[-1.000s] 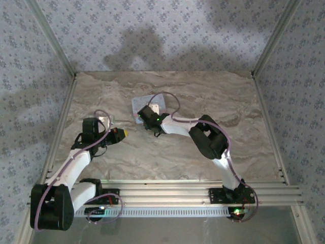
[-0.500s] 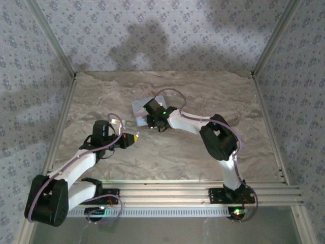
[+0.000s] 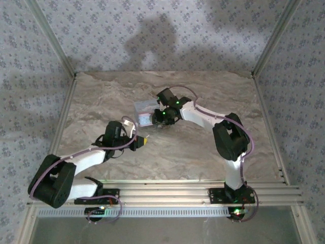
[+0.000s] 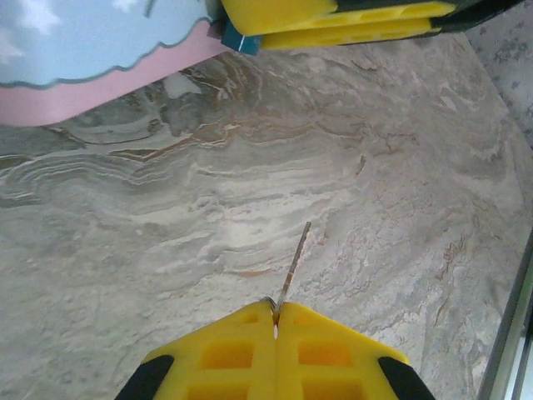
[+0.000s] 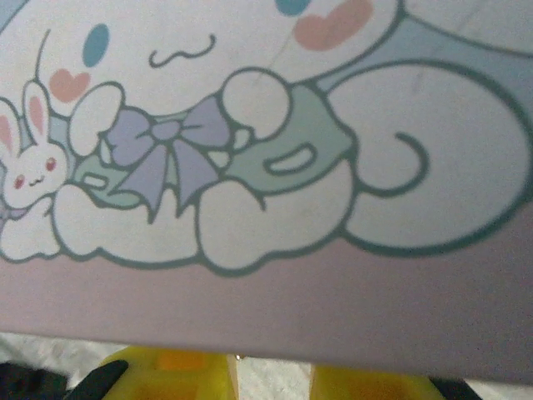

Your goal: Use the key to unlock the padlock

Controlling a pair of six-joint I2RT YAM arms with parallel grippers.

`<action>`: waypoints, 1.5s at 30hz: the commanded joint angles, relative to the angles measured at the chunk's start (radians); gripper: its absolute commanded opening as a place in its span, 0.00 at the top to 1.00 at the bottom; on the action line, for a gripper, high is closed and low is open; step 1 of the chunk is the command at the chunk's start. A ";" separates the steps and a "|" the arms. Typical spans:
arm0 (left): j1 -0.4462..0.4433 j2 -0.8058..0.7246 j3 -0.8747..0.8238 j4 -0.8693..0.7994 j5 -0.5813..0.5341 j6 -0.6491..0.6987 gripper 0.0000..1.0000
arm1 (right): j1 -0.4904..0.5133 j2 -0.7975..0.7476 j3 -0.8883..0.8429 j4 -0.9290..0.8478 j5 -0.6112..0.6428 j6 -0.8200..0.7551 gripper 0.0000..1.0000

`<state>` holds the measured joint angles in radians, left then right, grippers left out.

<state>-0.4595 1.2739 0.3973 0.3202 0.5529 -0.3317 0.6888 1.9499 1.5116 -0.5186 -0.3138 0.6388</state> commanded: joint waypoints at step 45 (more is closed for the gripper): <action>0.000 0.240 -0.032 0.591 -0.018 -0.046 1.00 | -0.052 -0.115 -0.109 0.132 -0.304 0.048 1.00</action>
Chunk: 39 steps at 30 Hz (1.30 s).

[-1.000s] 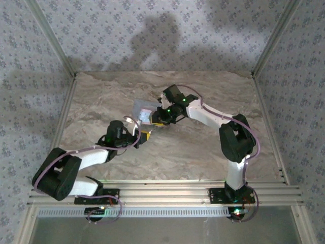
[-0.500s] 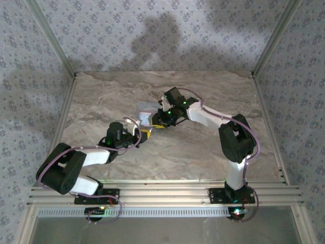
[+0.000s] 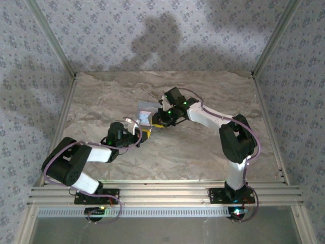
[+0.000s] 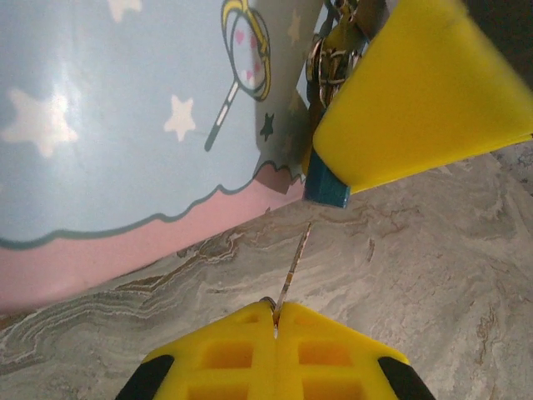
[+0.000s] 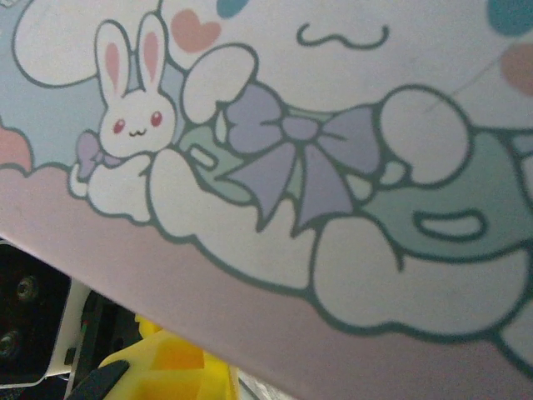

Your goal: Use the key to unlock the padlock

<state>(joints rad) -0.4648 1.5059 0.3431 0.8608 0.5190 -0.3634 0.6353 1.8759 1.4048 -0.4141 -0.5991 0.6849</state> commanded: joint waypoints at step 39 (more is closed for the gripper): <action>-0.014 0.035 0.098 0.109 0.026 -0.168 1.00 | 0.049 -0.018 0.015 -0.034 0.079 -0.018 1.00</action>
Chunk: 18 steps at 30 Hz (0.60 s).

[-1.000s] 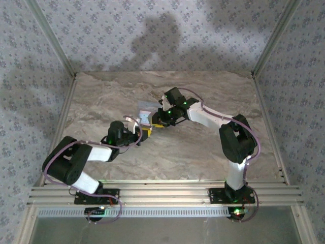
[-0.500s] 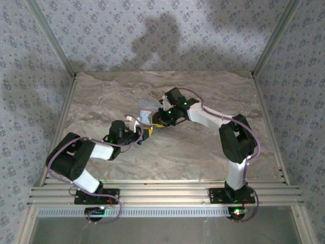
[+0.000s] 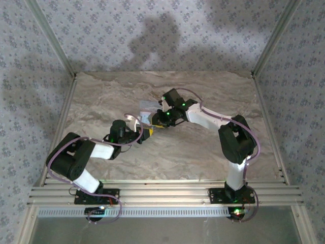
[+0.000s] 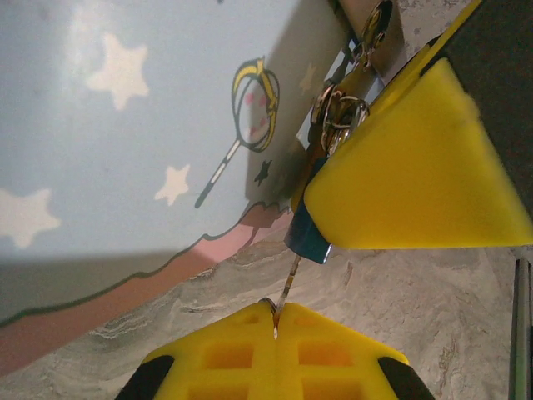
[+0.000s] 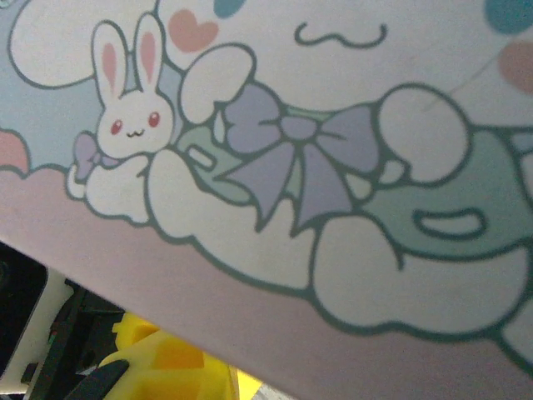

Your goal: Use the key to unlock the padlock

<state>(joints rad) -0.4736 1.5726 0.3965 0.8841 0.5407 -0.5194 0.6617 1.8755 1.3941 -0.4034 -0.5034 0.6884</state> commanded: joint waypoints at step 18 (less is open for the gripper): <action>0.024 -0.020 0.037 0.269 0.090 -0.167 1.00 | 0.027 -0.019 -0.093 0.090 -0.046 -0.015 1.00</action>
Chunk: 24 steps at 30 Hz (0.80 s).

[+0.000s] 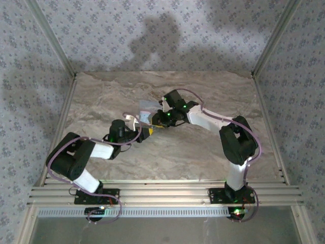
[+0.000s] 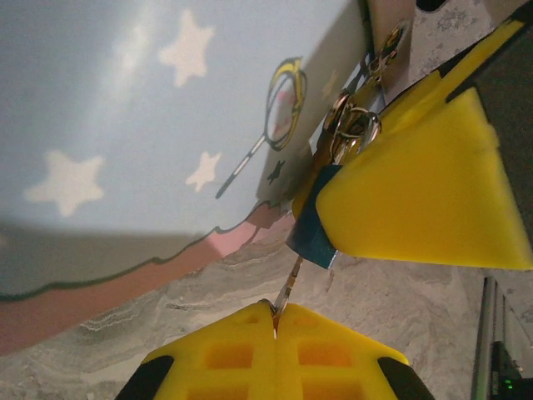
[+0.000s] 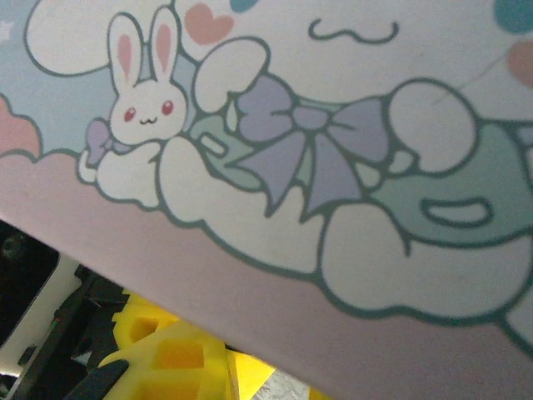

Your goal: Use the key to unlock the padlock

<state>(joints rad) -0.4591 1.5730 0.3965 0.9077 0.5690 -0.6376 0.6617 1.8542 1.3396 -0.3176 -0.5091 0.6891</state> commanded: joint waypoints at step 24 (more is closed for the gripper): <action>-0.062 -0.165 0.126 -0.157 0.000 0.161 1.00 | 0.045 0.000 -0.067 -0.051 0.026 -0.072 1.00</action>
<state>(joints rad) -0.5056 1.4677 0.4389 0.6025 0.5396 -0.5159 0.6731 1.8378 1.2724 -0.2855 -0.5301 0.6361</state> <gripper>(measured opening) 0.058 0.194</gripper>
